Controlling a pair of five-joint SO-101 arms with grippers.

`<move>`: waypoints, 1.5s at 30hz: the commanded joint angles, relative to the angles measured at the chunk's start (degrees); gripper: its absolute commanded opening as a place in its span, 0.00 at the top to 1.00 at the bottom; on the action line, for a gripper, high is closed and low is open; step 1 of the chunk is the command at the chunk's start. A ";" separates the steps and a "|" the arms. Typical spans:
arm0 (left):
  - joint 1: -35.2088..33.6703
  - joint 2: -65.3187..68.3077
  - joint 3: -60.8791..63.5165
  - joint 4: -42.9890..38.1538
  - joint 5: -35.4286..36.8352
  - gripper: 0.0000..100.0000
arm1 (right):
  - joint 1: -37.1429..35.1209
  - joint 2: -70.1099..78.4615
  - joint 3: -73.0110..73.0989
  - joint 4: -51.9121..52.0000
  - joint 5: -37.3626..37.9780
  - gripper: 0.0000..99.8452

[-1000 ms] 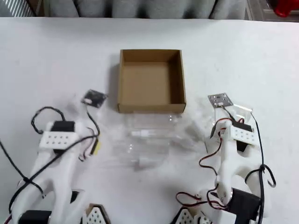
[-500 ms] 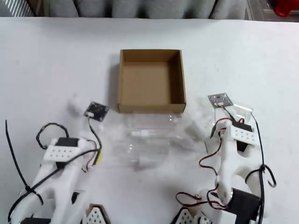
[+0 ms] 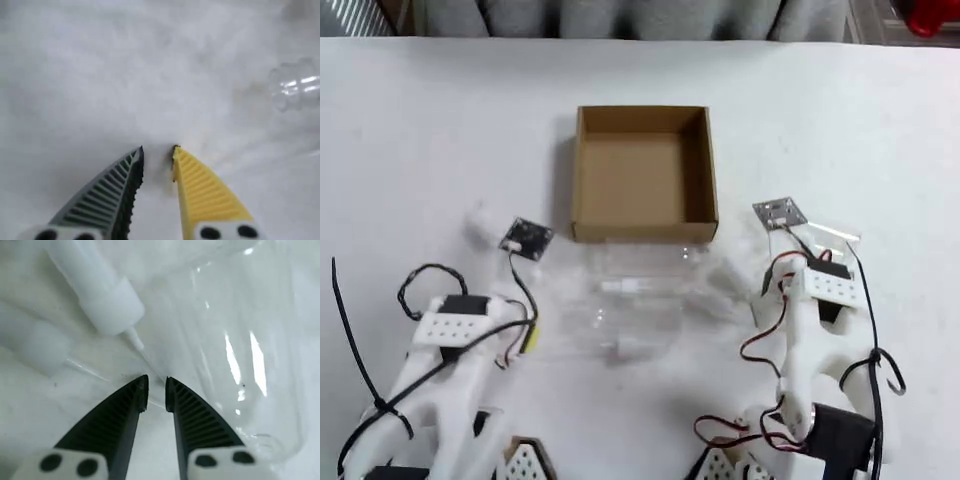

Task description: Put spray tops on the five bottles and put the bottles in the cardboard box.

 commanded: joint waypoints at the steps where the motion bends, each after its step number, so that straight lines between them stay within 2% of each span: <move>1: 0.57 0.31 1.85 0.44 0.35 0.89 | -1.19 -1.27 0.88 -0.66 -0.44 0.96; 14: 0.57 0.31 1.85 0.44 0.35 0.89 | 1.27 -1.19 0.62 -0.48 -0.53 0.95; 45: 0.57 0.31 1.85 0.44 0.35 0.89 | 0.31 -1.71 1.05 0.57 -0.09 0.96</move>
